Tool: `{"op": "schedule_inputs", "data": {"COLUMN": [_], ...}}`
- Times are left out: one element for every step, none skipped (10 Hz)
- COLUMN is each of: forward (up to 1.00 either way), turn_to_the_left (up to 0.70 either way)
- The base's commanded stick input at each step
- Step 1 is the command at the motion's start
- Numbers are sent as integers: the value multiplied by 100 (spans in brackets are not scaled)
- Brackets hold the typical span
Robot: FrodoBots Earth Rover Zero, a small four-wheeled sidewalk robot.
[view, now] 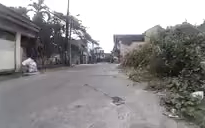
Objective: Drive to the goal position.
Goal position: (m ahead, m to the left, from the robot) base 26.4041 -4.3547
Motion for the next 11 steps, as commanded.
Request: {"op": "schedule_inputs", "data": {"forward": [100, 100, 100, 100, 100, 100, 100, 100, 100, 100, 100], "turn_to_the_left": [1, 1, 1, 1, 1, 1, 1, 1, 1, 1, 1]}}
